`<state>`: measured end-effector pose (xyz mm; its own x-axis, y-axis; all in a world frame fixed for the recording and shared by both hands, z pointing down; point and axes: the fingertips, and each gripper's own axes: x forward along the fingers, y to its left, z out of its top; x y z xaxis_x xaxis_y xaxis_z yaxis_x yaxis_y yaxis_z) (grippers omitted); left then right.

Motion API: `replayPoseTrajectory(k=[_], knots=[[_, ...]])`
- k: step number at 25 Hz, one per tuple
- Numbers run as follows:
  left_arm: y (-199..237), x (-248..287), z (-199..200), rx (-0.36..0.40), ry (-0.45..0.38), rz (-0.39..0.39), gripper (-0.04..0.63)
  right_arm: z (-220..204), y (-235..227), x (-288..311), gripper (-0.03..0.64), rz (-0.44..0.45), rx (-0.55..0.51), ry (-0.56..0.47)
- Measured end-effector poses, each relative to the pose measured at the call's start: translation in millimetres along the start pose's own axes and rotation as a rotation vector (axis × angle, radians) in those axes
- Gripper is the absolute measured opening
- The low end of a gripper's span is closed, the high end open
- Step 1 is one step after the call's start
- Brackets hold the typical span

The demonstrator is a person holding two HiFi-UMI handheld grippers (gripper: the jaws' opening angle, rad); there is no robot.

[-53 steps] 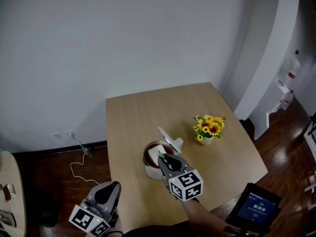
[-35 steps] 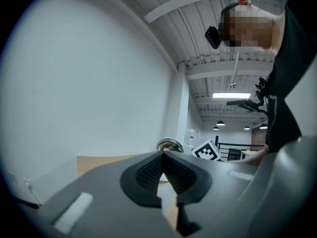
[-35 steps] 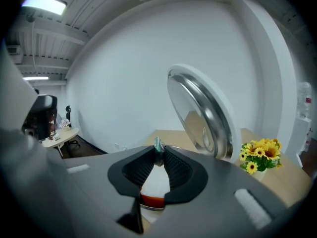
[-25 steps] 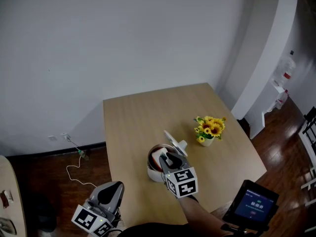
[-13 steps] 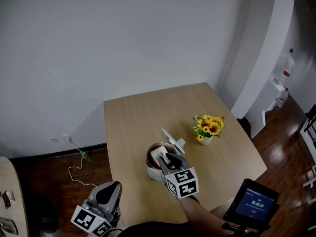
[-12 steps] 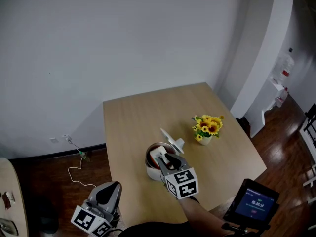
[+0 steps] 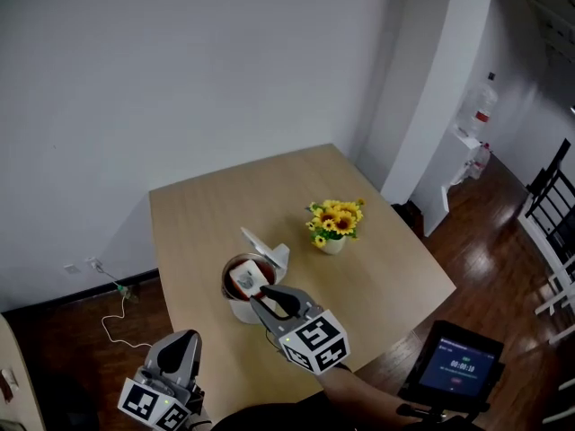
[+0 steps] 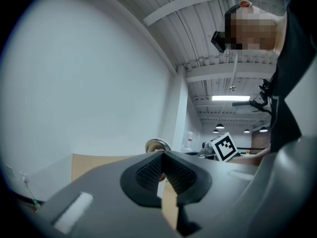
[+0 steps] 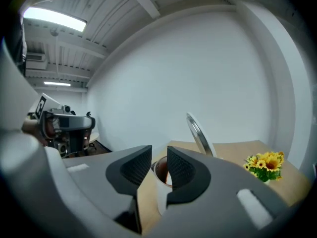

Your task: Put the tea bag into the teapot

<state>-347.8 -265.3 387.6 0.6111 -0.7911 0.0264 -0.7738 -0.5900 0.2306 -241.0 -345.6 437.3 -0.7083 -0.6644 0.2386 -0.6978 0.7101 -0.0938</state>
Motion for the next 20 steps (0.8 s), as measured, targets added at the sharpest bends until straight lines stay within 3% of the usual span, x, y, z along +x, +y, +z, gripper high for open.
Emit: replayPoseTrajectory(k=[7, 20], knots=[[-8, 10, -25, 0.025, 0.001, -0.010, 0.005, -5, 9, -16, 0.002, 0.075, -0.029, -0.066], [-13, 8, -38, 0.022, -0.019, 0.037, 0.005, -11, 19, -27, 0.002, 0.138, -0.061, -0.085]])
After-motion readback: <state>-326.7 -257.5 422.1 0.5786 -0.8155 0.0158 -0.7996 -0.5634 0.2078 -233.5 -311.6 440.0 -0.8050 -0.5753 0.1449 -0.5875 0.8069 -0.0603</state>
